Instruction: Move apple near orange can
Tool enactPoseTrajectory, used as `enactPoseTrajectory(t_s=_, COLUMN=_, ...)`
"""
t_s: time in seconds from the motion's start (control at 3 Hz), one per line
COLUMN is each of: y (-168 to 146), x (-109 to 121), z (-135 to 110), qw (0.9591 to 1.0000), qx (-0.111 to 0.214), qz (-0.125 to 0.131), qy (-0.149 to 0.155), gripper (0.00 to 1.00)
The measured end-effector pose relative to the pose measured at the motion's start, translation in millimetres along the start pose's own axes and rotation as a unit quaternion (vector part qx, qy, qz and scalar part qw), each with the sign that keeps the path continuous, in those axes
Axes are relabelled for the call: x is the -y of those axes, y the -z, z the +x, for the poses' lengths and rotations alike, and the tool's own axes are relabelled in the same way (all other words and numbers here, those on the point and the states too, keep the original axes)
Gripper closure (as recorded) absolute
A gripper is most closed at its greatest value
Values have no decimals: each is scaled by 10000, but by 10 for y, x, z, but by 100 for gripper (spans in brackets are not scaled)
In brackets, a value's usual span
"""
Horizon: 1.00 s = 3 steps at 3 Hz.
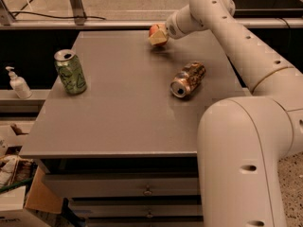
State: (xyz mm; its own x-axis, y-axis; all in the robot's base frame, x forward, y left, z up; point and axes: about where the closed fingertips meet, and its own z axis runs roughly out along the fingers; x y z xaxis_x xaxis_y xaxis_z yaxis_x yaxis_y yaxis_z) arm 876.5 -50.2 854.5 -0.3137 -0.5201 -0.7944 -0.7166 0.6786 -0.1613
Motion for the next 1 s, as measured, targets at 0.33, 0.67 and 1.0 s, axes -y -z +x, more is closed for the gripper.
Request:
enactPoseTrajectory(t_s=0.33, y=287, x=-6, z=-9, qw=9999, qx=93, qz=-39, qy=-46, gripper=100)
enactPoseTrajectory(t_s=0.67, y=651, x=31, z=65, qw=9999, qx=103, qz=-10, qy=-102, gripper=100)
enactPoseTrajectory(t_s=1.0, y=1010, x=118, z=250, qw=9997, qx=23, qz=120, qy=-202, gripper=100)
